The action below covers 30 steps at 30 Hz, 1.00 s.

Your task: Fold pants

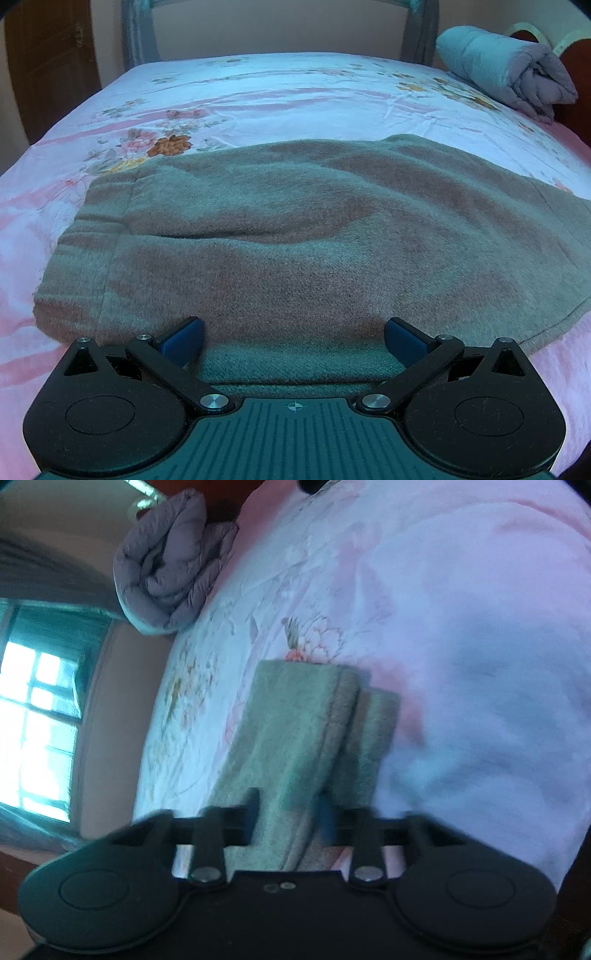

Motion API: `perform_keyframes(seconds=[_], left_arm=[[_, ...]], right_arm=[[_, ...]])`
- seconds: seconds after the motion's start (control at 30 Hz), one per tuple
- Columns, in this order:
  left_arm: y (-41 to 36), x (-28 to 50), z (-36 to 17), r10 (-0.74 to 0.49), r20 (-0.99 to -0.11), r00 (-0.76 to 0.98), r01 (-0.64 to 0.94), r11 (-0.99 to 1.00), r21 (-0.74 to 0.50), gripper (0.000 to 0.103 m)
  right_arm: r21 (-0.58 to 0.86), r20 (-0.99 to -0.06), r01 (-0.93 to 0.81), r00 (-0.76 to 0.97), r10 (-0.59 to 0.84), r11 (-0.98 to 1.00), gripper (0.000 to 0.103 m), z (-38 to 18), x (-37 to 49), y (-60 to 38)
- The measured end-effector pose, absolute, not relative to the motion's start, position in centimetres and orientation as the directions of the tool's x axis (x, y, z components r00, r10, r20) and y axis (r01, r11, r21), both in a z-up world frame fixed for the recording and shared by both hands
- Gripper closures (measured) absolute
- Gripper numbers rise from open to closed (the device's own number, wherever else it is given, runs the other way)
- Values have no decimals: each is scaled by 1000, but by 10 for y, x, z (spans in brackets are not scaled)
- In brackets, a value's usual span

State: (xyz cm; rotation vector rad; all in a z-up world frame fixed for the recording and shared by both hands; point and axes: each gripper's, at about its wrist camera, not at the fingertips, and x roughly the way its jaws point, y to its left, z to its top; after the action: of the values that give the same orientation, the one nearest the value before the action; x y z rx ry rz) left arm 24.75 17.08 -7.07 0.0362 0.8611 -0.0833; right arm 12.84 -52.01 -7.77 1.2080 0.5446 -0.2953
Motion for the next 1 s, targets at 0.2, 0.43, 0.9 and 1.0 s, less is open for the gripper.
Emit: perform_keyframes(seconds=[0.2,0.43,0.9,1.0], left_arm=[[174,249,-70,-85,-764,640,111,994,-17,0],[177,250,-69,-98,-769,632,124,992,-25,0],[176,249,-69,-96,-772,629,121,992,-25,0],[176,250,-68,-97,-773,626,122,992,-26,0]], right_arm=[[819,-442,377,896,55,432,103,-24,112,-506],[839,-513,471,852,104,274,103,-99,92,-528],[823,-348,320,937,-28,469,103,-45,99,-539],[792,-418,383,908,-36,475,103,-59,104,-544]])
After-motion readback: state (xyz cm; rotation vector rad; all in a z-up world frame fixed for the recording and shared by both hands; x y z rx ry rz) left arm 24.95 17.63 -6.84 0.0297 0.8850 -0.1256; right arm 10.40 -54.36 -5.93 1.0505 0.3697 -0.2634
